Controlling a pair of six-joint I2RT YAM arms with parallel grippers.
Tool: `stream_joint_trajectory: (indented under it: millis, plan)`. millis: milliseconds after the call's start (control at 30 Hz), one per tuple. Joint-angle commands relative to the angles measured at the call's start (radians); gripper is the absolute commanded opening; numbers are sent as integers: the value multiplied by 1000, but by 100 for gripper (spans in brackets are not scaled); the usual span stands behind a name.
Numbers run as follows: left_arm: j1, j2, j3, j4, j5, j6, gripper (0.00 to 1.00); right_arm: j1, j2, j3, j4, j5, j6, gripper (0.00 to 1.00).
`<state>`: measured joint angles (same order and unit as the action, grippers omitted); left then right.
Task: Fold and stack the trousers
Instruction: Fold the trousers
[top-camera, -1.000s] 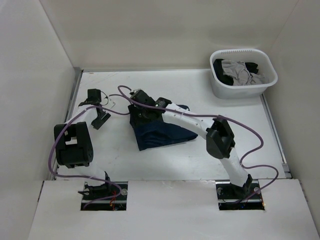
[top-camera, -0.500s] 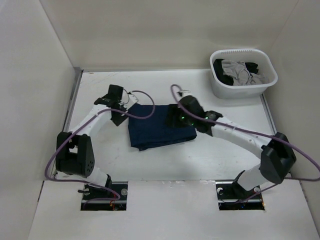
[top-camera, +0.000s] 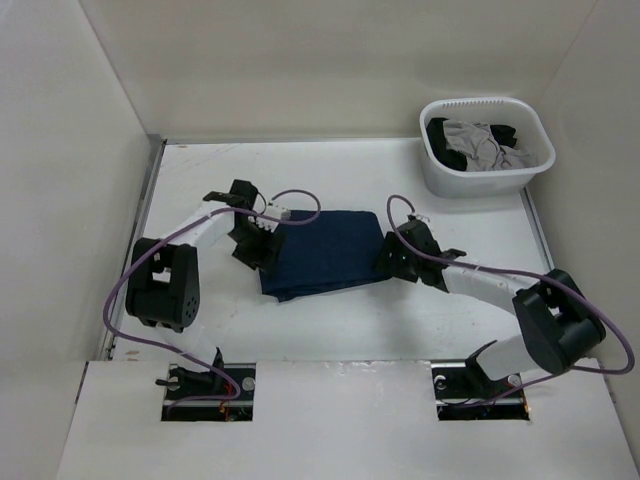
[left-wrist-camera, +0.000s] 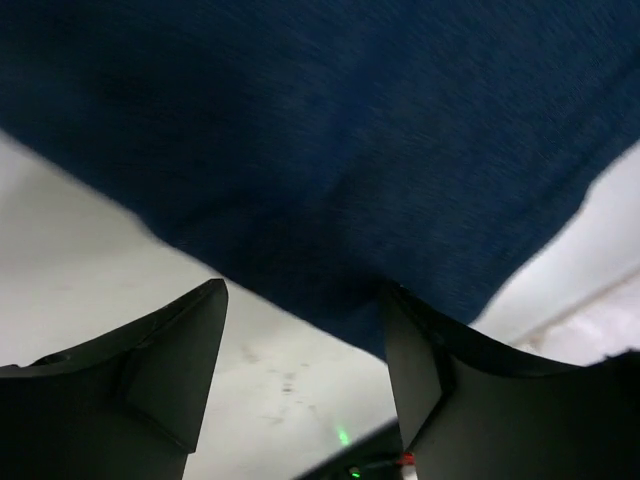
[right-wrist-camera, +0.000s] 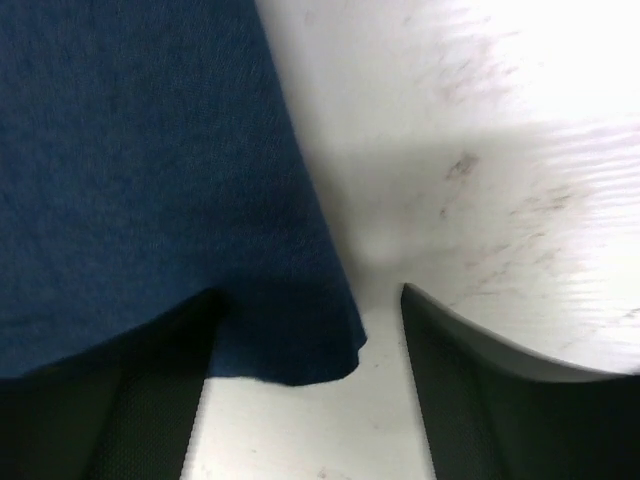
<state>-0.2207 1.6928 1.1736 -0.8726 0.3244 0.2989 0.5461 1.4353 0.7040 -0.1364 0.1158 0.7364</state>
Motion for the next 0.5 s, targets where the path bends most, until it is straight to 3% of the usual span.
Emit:
stream_joint_trajectory:
  millis: [0, 67, 133, 200, 333, 467]
  plan:
    - [-30, -15, -55, -43, 137, -41, 58, 28, 7, -66, 155, -90, 84, 66]
    - [-39, 5, -80, -40, 151, -38, 46, 34, 8, -113, 217, -123, 122, 44]
    - [-29, 34, -95, -42, 179, -49, 28, 44, -12, -167, 285, -165, 181, 19]
    - [3, 47, -94, -45, 229, -55, 14, 67, -51, -214, 317, -180, 224, 6]
    - [80, 27, -25, -61, 280, -72, 0, 151, -165, -296, 331, -166, 297, 3]
    - [90, -4, 73, -196, 289, -43, 0, 234, -245, -336, 310, -154, 359, 2]
